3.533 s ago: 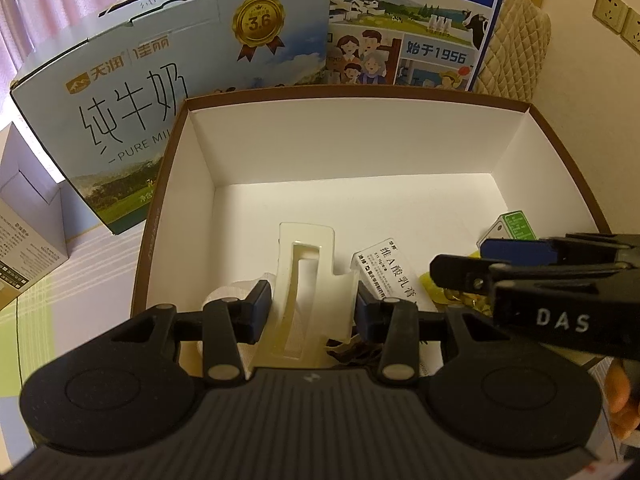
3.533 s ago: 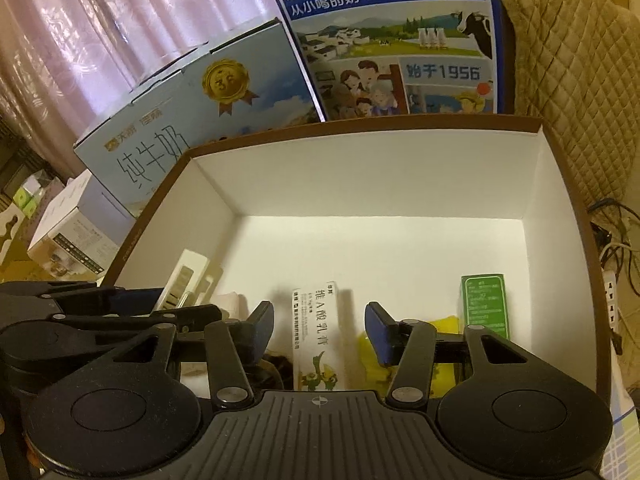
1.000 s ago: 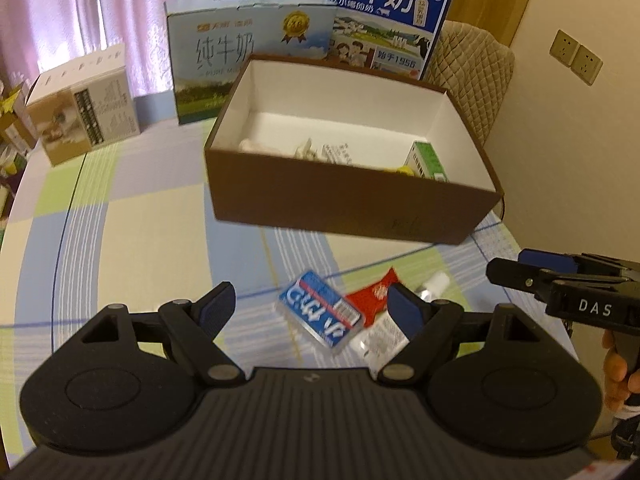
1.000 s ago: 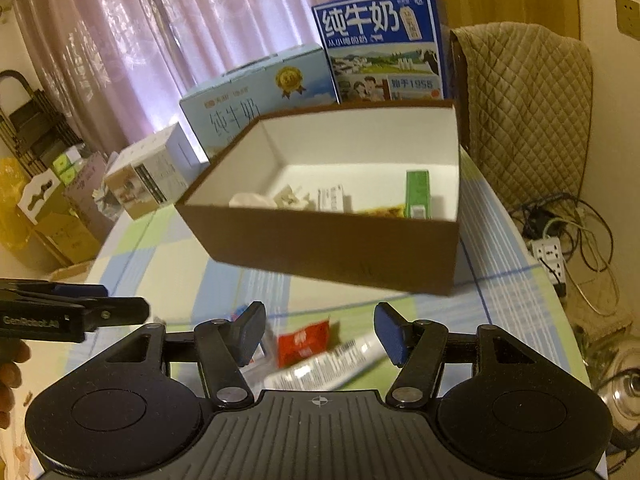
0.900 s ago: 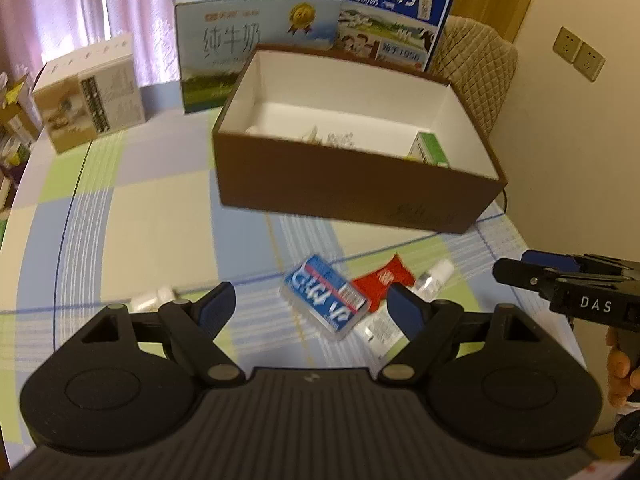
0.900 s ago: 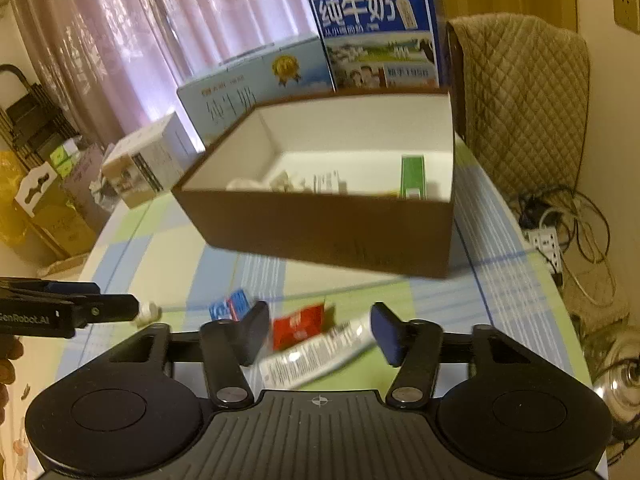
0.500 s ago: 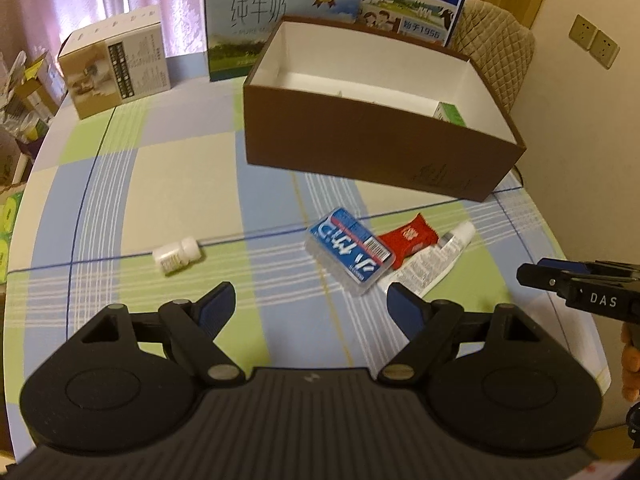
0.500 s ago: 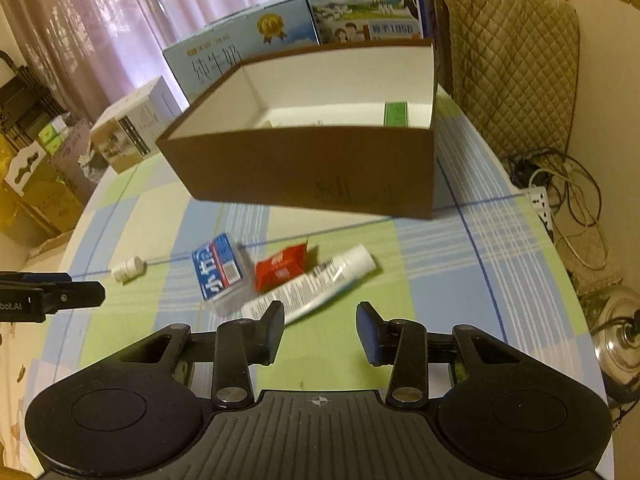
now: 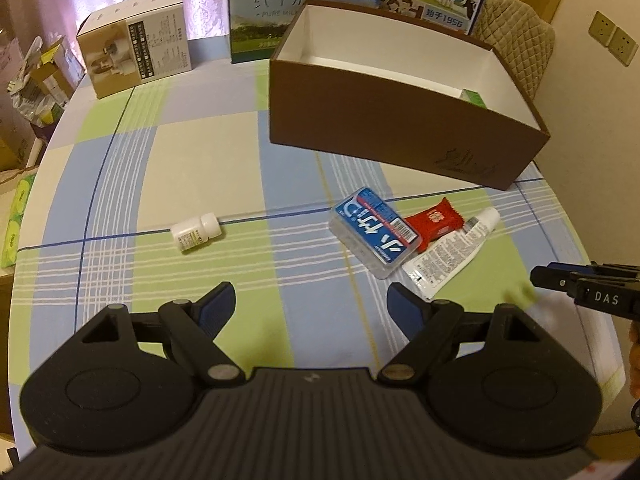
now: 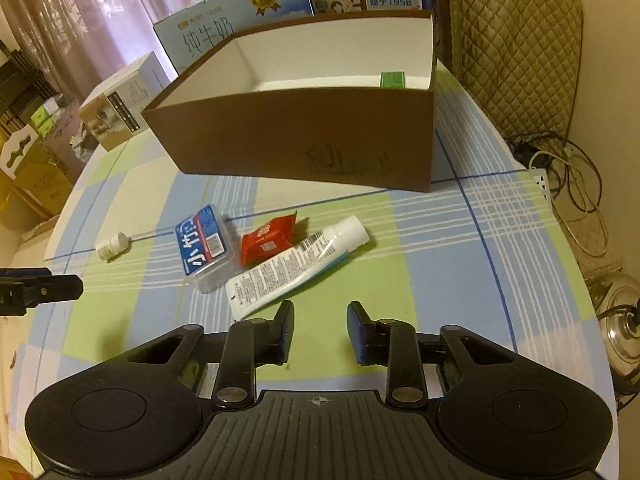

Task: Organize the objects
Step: 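Grasp the white toothpaste tube with the right gripper and lift it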

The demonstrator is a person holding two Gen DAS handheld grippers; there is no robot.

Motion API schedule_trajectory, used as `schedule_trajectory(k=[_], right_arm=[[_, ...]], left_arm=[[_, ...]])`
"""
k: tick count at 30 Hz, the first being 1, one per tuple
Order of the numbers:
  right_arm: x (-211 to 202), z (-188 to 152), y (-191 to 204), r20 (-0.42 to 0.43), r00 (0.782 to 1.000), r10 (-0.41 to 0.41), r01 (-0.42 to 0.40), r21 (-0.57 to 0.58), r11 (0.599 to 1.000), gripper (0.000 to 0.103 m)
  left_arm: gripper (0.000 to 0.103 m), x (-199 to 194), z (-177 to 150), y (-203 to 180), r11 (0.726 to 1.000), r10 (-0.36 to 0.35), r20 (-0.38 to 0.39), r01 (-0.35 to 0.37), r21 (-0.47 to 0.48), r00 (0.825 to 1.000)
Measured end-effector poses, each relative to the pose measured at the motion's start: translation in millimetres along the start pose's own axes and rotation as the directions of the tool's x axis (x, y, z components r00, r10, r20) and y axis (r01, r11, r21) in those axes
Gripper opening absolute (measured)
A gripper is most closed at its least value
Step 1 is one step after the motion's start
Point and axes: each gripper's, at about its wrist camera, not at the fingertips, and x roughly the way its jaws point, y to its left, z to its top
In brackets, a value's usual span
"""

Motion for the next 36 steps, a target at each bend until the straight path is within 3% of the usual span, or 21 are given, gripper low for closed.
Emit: schedule_trajectory(k=[7,24,29,36], right_arm=[[17,12,-6,-0.01,1.0,-0.021,0.02,-0.015,1.0,0.021],[82,76,-3,0.008,1.0,-0.019,0.02,-0.131,0.991,0.021],[98,77,-7,-0.038,0.999,0.021,-0.026,-0.135,0.99,0.021],[89,49,-22,-0.097,0.994,0.052,-0.059,-0.077,0.995,0.021]], left_arm=[[0.08,9,-1,9,0.999,0.031,-0.015,-0.031,-0.023,0.999],[0.08,28,4,34,0.992,0.091,-0.052,-0.095,-0.087,0.994],[0.08,31,4,42,0.989,0.105,-0.06,-0.111,-0.102,0.993],[0.08,32,5,46,0.988,0.11,-0.067,-0.116,-0.105,0.992]])
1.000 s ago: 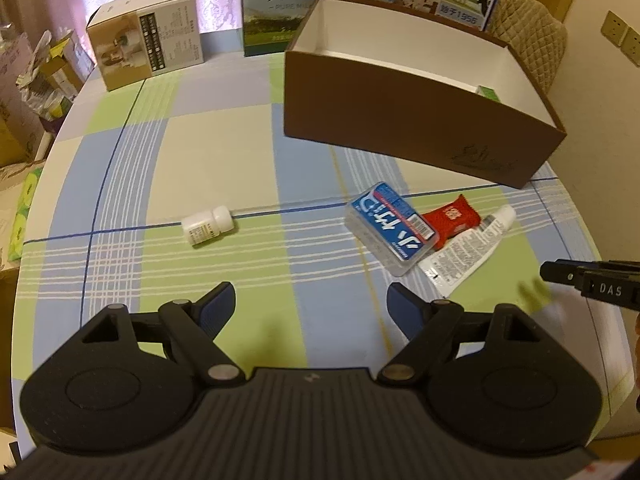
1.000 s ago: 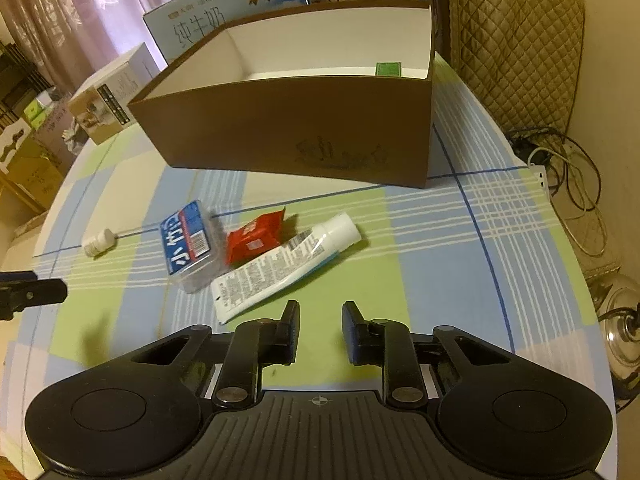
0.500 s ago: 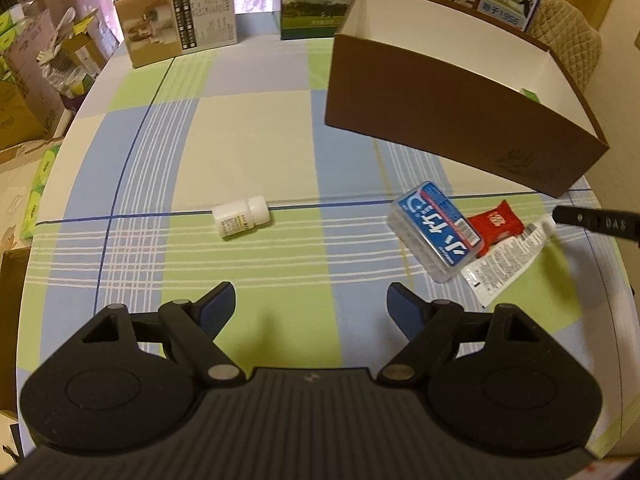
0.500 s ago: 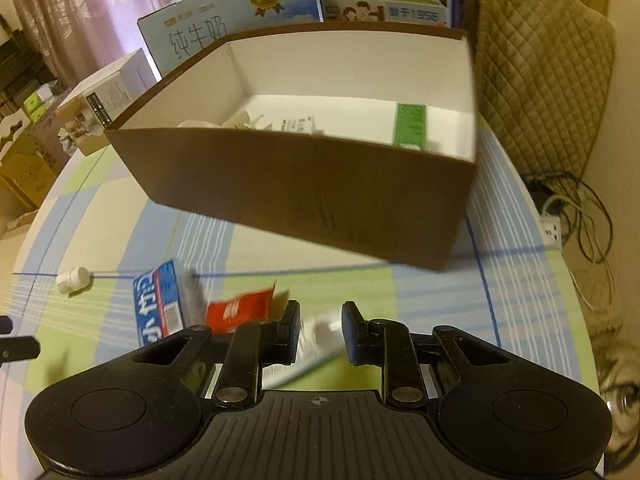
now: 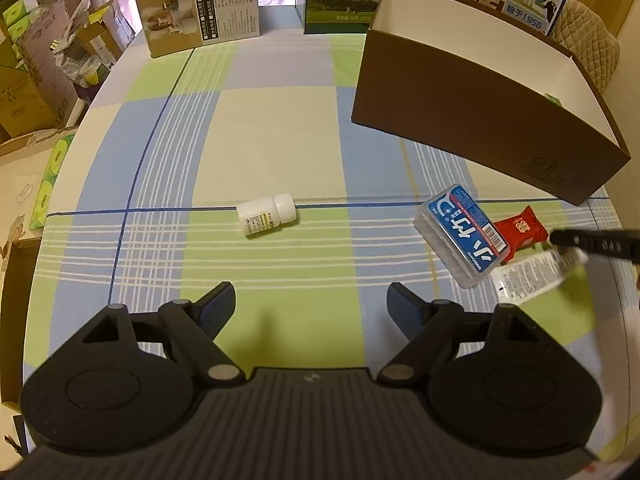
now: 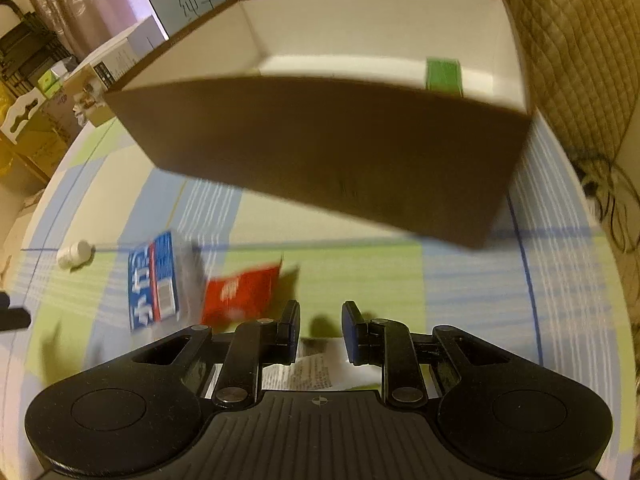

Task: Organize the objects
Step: 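Grasp the white toothpaste tube with the right gripper and lift it, then grasp the small white pill bottle with the left gripper while the right holds the tube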

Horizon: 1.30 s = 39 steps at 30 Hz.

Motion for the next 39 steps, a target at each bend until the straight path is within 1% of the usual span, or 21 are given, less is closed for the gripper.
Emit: schedule_trajectory(k=[5,10,15,17,18,20,22,26,29,31,32,33,39], right_arm=[[-23,-41,-4,-0.011,0.999,0.033,-0.032,0.067,0.997,0.021],[-43,-71,0,-0.035,0.998,0.061,-0.056,0.124,0.991,0.021],[-57,-93,13,-0.061,0.995,0.08,-0.073,0.112,0.991,0.022],[-61,-100,19,-0.067,0.994,0.085,-0.078,0.097,0.992,0.024],[-62,-103,23,-0.072,0.993,0.089,-0.084,0.077,0.994,0.025],[-61,-109,33,-0.092,0.991,0.101,-0.1,0.023,0.995,0.042],[-59,-113,41,-0.103,0.99,0.096,-0.097,-0.011,0.995,0.048],[-56,-115,54,-0.104,0.993,0.051,-0.062,-0.103,0.993,0.048],[-54,-116,58,-0.097,0.995,0.027,-0.041,-0.142,0.989,0.048],[-53,-116,60,-0.086,0.996,0.016,-0.029,-0.151,0.988,0.046],[-52,-116,61,-0.078,0.997,0.002,-0.015,-0.156,0.988,0.039],[-52,-116,62,-0.07,0.997,-0.014,0.002,-0.161,0.987,0.036],[-50,-110,52,-0.034,0.998,-0.052,0.047,-0.121,0.991,0.035]], left_arm=[[0.08,0,-4,2,1.0,0.003,-0.008,-0.003,0.007,1.0],[0.08,1,-10,2,1.0,-0.002,-0.02,0.002,0.022,1.0],[0.08,0,-17,-1,0.999,-0.015,-0.024,0.016,0.04,1.0],[0.08,-1,-20,-1,0.999,-0.019,-0.025,0.02,0.045,1.0],[0.08,-2,-22,-1,0.999,-0.021,-0.026,0.022,0.047,0.999],[0.08,-3,-24,-2,0.998,-0.023,-0.026,0.025,0.049,0.999],[0.08,-4,-27,-1,0.998,-0.026,-0.028,0.028,0.053,0.999],[0.08,-5,-32,-1,0.998,-0.031,-0.031,0.033,0.059,0.999],[0.08,-6,-34,-1,0.997,-0.033,-0.032,0.035,0.064,0.999],[0.08,-7,-35,-1,0.997,-0.034,-0.03,0.036,0.07,0.999],[0.08,-8,-35,-1,0.997,-0.033,-0.028,0.035,0.074,0.999],[0.08,-8,-35,-1,0.996,-0.033,-0.027,0.035,0.077,0.999],[0.08,-5,-35,1,0.996,-0.03,-0.023,0.031,0.081,0.999]])
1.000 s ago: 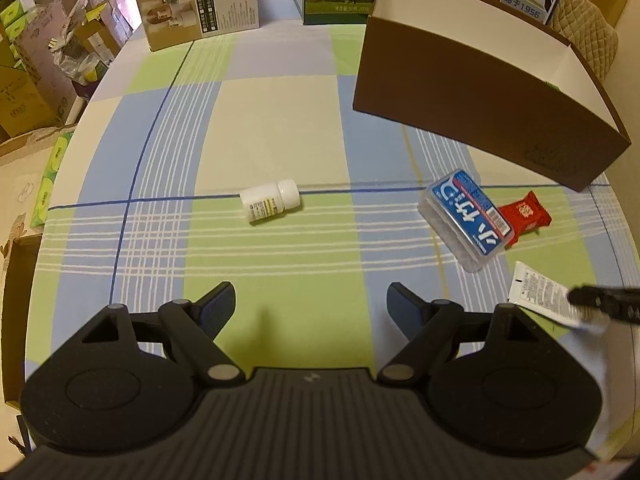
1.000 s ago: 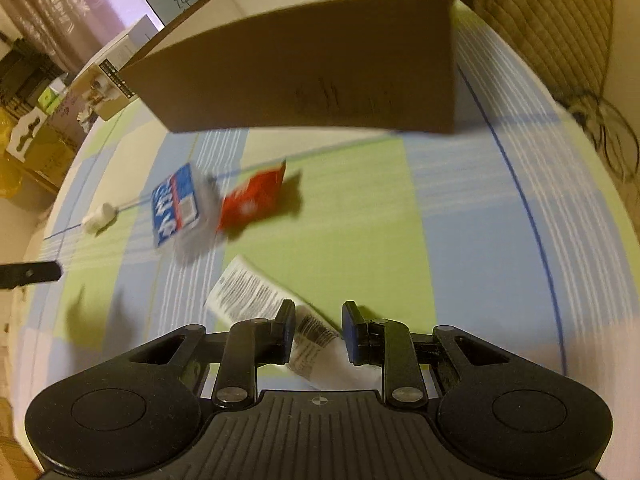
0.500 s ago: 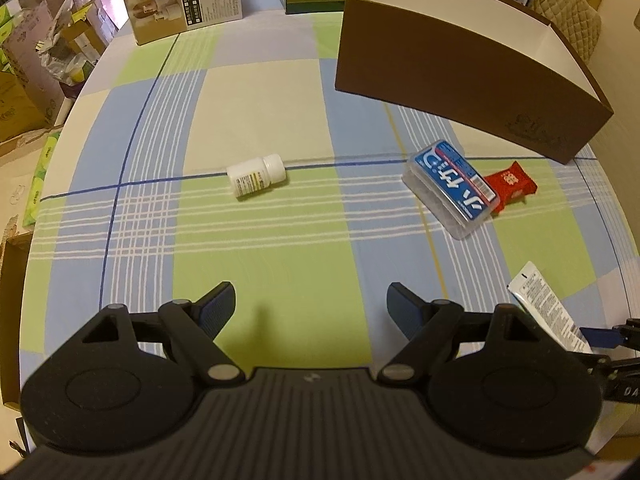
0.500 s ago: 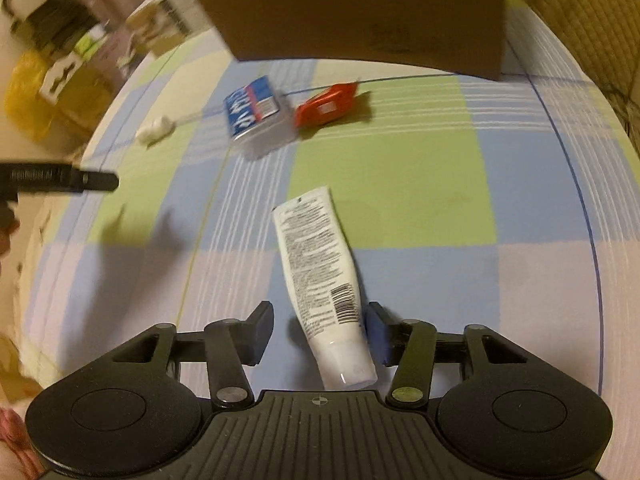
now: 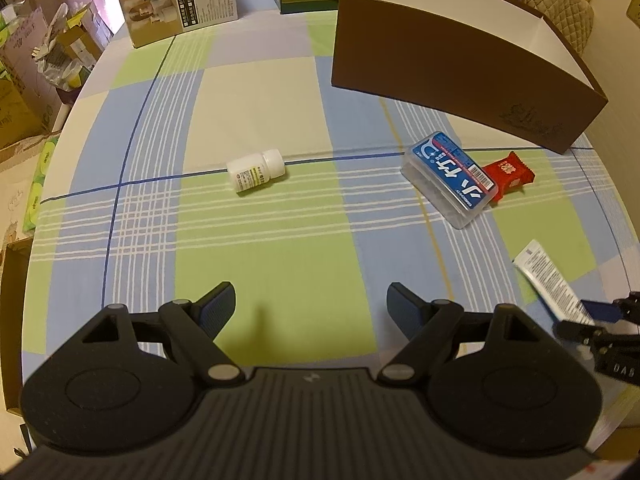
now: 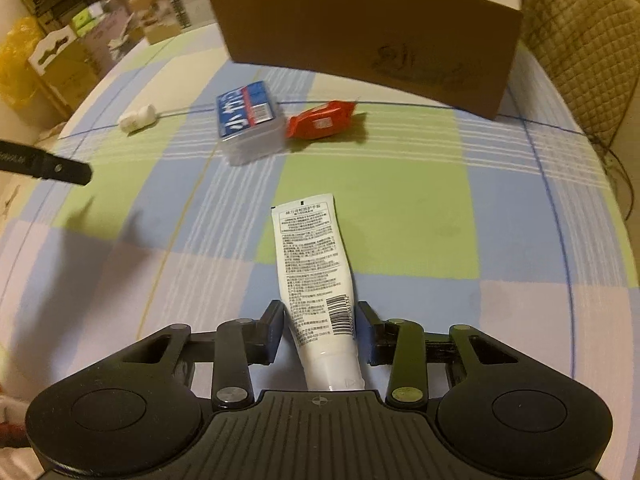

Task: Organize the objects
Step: 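Grasp the small white pill bottle with the left gripper while the right holds the tube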

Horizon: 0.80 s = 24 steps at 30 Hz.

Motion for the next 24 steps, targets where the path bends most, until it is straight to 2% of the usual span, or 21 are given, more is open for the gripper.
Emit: schedule_trajectory(k=[4,9,13,17,24], right_arm=[[-1,5,-15,0.017,0.998,-0.053,0.052,0.059,0.997,0.035],[1,16,-38,0.043,0.992,-0.116,0.108,0.149,0.983,0.035],[3,25,-49,0.054,0.989,-0.135,0.124,0.182,0.975,0.035],[6,29,-51,0.061,0.987,-0.146,0.133,0.18,0.975,0.036],[9,30,-52,0.066,0.986,-0.151,0.137,0.183,0.973,0.036]], left_arm=[[0.08,3,1,3,1.0,-0.002,0.011,0.002,0.008,1.0],[0.08,8,4,11,0.999,-0.019,0.079,0.016,0.035,0.997],[0.08,14,14,16,0.995,-0.037,0.136,0.023,0.102,0.99],[0.08,26,29,20,0.981,-0.029,0.18,-0.007,0.195,0.983],[0.078,63,54,28,0.947,-0.027,0.172,-0.03,0.32,0.985]])
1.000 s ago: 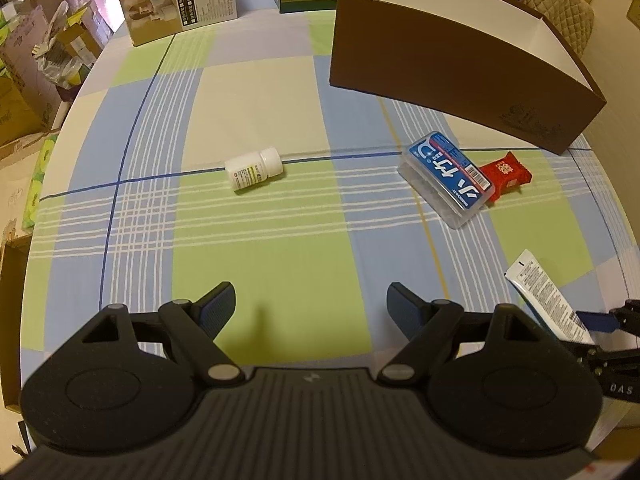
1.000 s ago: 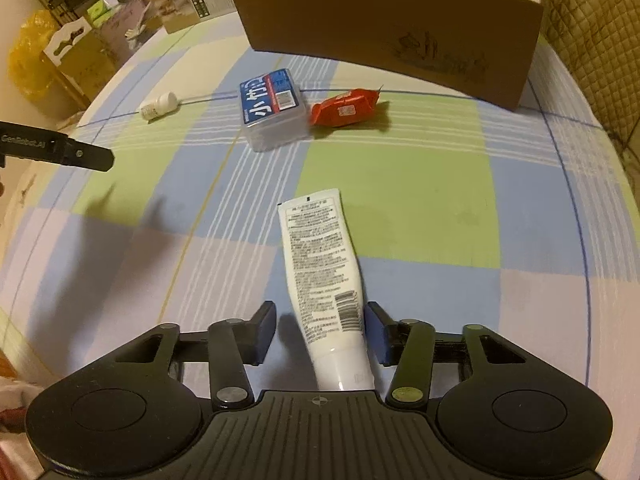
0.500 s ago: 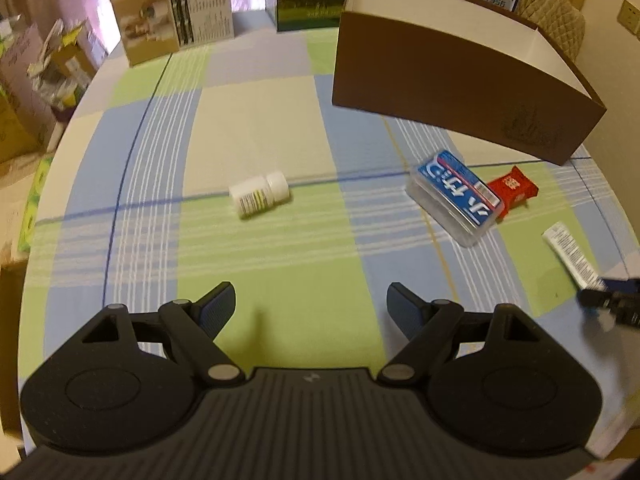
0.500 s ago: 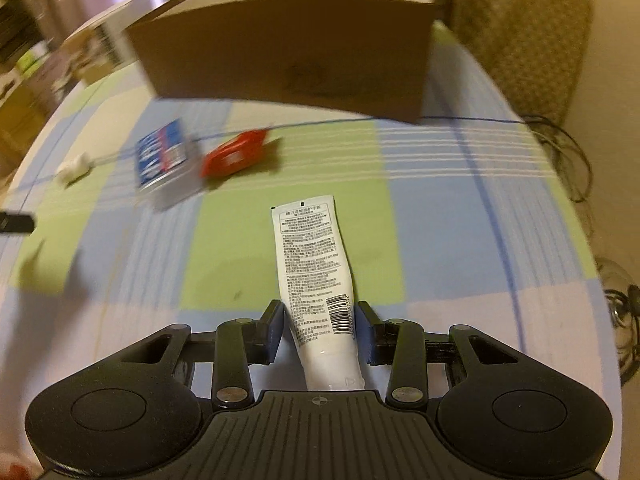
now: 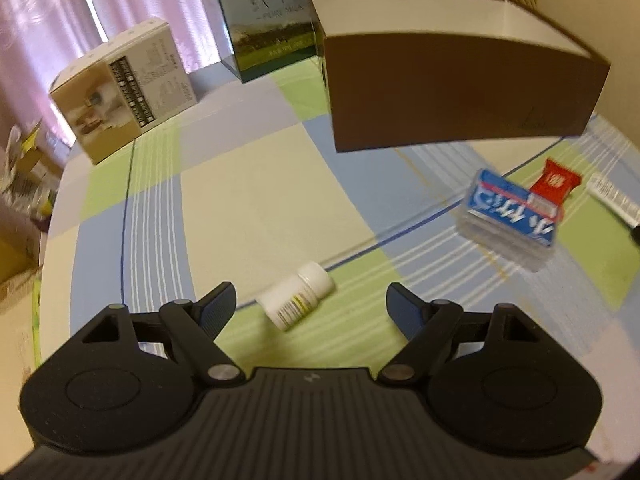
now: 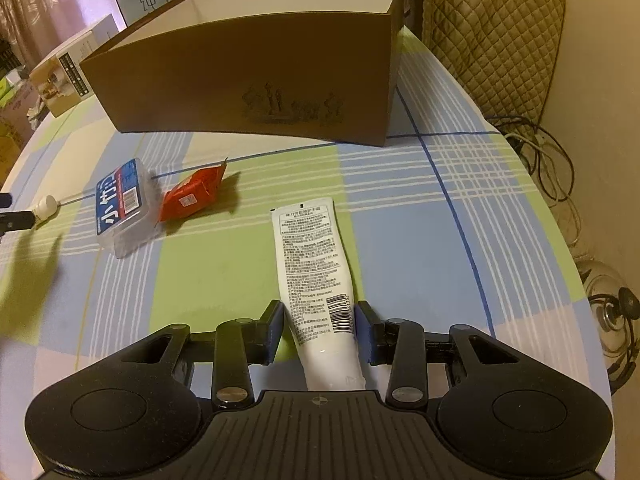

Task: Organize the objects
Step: 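Grasp the small white pill bottle with the left gripper while the right holds the tube, then lift the pill bottle with the left gripper while the right holds the tube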

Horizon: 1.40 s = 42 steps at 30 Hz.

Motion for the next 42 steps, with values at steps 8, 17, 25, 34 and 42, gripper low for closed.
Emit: schedule_trajectory(k=[8,17,25,34,42], right_arm=[[1,2,2,-0.002,1.0,-0.016,0.016,-0.01,1.0,0.036],[1,3,3,-0.006,1.0,-0.021,0.021,-0.015,1.0,0.036],[2,2,3,-0.001,1.0,-0.022,0.022,-0.016,1.0,0.036],[1,0,10,-0.011,0.999,-0.045,0.044,-0.054,0.998,0.036],[-8,-16,28,-0.028,0.999,0.017,-0.02,-0.119,0.993,0.036]], left_arm=[[0.063,29,3,14,0.998,-0.032,-0.05,0.035,0.06,0.998],[0.025,31,-1,13,0.996,-0.076,-0.077,0.079,0.03,0.994],[0.023,20,-5,-1,0.988,-0.122,-0.102,0.111,-0.104,0.987],[0.023,1,-15,-57,0.97,-0.202,-0.132,0.179,-0.167,0.97],[0.023,-11,-20,-99,0.963,-0.236,-0.166,0.207,-0.172,0.958]])
